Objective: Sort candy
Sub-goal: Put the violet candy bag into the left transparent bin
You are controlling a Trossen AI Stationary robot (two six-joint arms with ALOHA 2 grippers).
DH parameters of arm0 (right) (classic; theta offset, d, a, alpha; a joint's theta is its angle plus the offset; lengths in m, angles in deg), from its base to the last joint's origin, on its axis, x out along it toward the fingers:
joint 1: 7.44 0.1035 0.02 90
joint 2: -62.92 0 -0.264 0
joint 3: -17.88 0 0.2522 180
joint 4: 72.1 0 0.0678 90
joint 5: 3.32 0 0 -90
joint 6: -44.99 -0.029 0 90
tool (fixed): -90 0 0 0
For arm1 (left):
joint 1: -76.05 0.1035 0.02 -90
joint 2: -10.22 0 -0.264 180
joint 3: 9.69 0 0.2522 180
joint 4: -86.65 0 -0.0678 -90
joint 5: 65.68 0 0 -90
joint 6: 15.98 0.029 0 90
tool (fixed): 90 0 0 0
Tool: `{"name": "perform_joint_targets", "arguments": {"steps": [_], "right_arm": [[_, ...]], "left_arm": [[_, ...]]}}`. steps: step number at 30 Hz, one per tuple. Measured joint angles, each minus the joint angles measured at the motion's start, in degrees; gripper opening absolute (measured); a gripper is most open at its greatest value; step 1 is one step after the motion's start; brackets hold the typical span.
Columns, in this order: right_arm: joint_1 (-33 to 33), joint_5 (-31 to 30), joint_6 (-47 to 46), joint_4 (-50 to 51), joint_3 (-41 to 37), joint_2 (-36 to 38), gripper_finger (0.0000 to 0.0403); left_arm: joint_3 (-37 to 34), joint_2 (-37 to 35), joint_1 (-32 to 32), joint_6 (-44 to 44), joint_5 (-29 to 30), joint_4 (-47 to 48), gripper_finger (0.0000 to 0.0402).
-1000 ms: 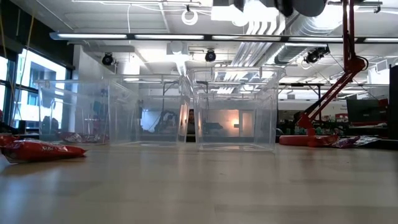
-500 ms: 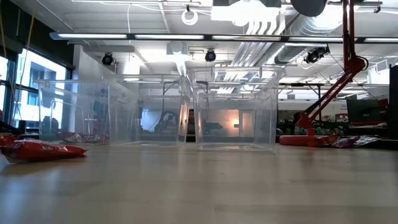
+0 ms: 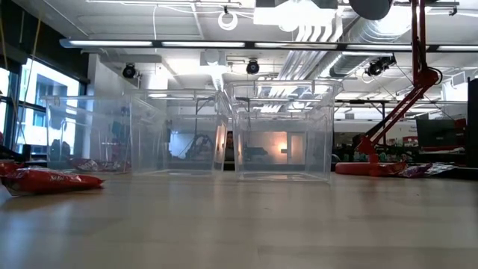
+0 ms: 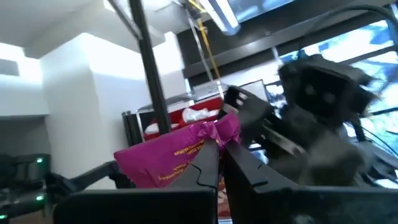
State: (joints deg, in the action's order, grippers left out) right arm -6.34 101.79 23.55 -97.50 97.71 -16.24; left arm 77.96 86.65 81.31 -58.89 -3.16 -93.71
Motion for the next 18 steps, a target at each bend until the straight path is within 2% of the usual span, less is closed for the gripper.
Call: {"name": "perform_joint_targets", "arguments": {"steps": [6,13,18], "right_arm": [[0.54,2.58,1.09,1.0,2.26,0.05,0.0],[0.5,2.64,1.87,0.96,2.33,0.03,0.0],[0.4,2.32,2.13,0.7,2.33,0.03,0.0]], "left_arm": [[0.0,2.67,-0.02,-3.12,-0.93,-2.7,0.0196],[0.0,5.73,-0.09,-10.89,-6.94,-14.3,0.0196],[0.0,7.33,-0.13,-13.48,-7.53,-15.57,0.0196]]}}
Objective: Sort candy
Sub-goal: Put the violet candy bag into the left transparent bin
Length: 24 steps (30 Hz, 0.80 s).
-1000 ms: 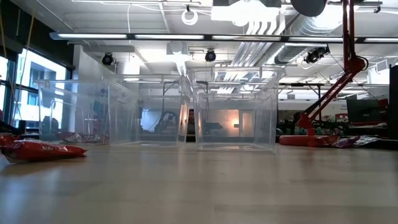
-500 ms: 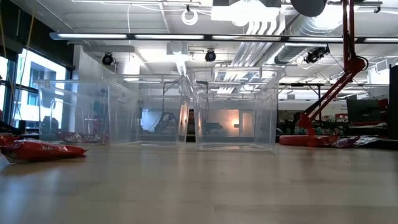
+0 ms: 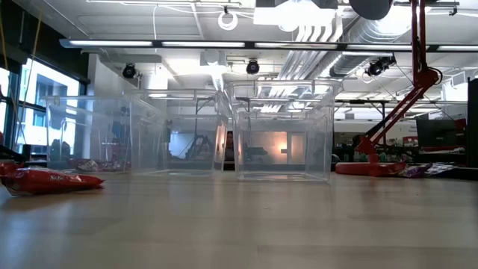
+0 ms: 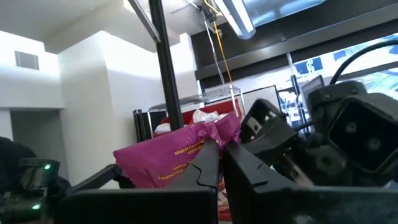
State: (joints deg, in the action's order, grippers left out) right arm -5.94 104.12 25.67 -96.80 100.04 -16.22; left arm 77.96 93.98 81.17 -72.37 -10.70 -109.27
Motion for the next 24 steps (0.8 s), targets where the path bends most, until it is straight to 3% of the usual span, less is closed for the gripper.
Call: {"name": "perform_joint_targets", "arguments": {"steps": [13,17,22,24], "right_arm": [[-0.35,-0.82,1.39,3.76,-0.02,0.04,0.0001],[-0.27,-2.99,0.77,4.63,-0.02,0.04,0.0018],[-0.26,-6.69,-0.25,5.18,-0.02,0.04,0.0071],[-0.29,-7.78,-1.21,5.05,-0.04,0.04,0.0098]], "left_arm": [[0.0,1.88,-0.17,-0.65,-3.31,-6.69,0.0184],[0.0,1.88,-0.26,1.52,-4.21,-6.56,0.0132],[0.0,1.88,-0.18,3.13,-4.31,-6.31,0.0024],[0.0,1.54,0.33,2.93,-4.39,-6.35,0.0017]]}}
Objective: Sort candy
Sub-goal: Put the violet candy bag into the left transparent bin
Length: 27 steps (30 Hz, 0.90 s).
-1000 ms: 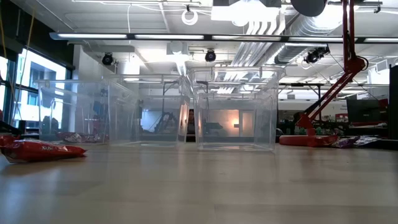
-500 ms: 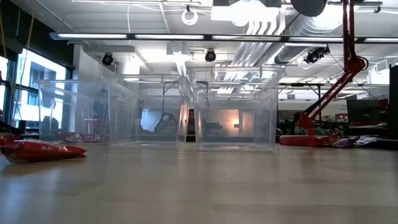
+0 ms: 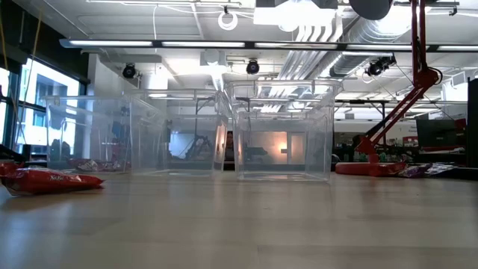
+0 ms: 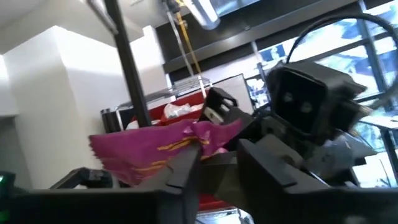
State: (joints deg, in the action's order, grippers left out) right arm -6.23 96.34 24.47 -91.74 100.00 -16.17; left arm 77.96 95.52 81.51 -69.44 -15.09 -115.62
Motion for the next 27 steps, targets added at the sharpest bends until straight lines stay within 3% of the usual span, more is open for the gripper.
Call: {"name": "perform_joint_targets", "arguments": {"steps": [6,10,13,16,19,22,25,27], "right_arm": [[-0.57,-1.07,0.11,-1.33,-0.07,1.8,0.0168],[-1.59,-0.84,1.52,0.05,-0.07,4.73,0.0188],[-2.28,-0.85,2.92,3.68,-0.07,7.33,0.019],[-2.49,-0.8,3.28,8.3,-0.07,9.87,0.019],[-2.48,-0.79,4.24,14.0,-0.07,11.65,0.019],[-2.41,-2.0,4.1,18.59,-0.07,12.37,0.019],[-2.43,-4.17,4.1,21.38,-0.07,12.28,0.019],[-2.43,-5.63,4.12,22.22,-0.07,11.7,0.019]], "left_arm": [[0.02,-1.98,2.41,0.14,-1.56,1.2,0.0012],[0.07,-4.16,4.44,3.29,-2.92,7.11,0.001],[0.07,-7.32,6.0,10.52,-3.52,18.66,0.001],[0.07,-12.03,7.91,22.73,-1.18,36.66,0.001],[0.07,-17.85,9.62,35.96,11.45,58.29,0.001],[0.09,-23.09,10.18,43.05,34.46,78.54,0.001],[0.09,-25.85,10.24,40.41,55.91,95.55,0.001],[0.09,-26.39,10.61,35.34,64.11,105.52,0.001]]}}
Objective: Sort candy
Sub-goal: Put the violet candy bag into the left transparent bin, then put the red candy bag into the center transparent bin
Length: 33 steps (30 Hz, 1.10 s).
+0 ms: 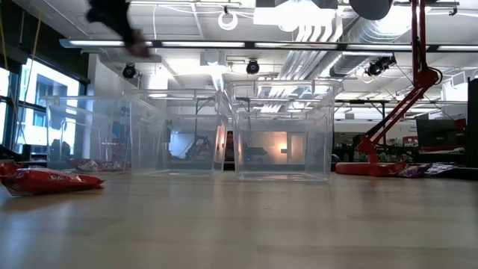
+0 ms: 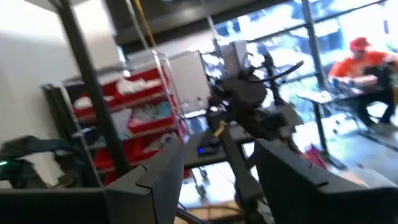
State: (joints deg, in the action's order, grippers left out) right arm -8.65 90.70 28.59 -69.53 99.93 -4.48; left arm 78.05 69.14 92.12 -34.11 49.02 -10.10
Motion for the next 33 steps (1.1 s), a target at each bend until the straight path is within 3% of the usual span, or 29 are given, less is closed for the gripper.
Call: {"name": "perform_joint_targets", "arguments": {"steps": [3,5,11,16,23,28,33], "right_arm": [[-0.53,-1.13,0.19,0.77,0.0,-1.04,0.019],[-1.09,-1.22,0.19,1.16,0.0,-1.5,0.019],[-2.23,-1.39,-0.59,1.93,0.0,-2.08,0.019],[-2.21,-1.41,-1.54,2.18,0.0,-2.06,0.019],[-2.21,-1.37,-1.62,2.39,0.0,-1.98,0.019],[-2.21,-0.37,-1.88,2.39,0.0,-1.17,0.019],[-2.09,3.36,-5.01,3.51,0.02,1.08,0.019]], "left_arm": [[-0.05,-0.05,1.34,-7.57,4.46,10.35,0.001],[-0.56,0.23,2.03,-10.49,5.01,12.24,0.001],[-8.62,0.5,3.78,-12.21,5.07,7.9,0.0019],[-15.23,1.55,6.93,-11.63,6.05,5.42,0.0051],[-14.56,2.21,12.57,-7.9,4.55,1.93,0.0122],[-10.08,2.13,15.09,-6.9,-2.3,1.53,0.0169],[-9.7,-2.27,11.71,-9.04,-20.27,-3.58,0.0193]]}}
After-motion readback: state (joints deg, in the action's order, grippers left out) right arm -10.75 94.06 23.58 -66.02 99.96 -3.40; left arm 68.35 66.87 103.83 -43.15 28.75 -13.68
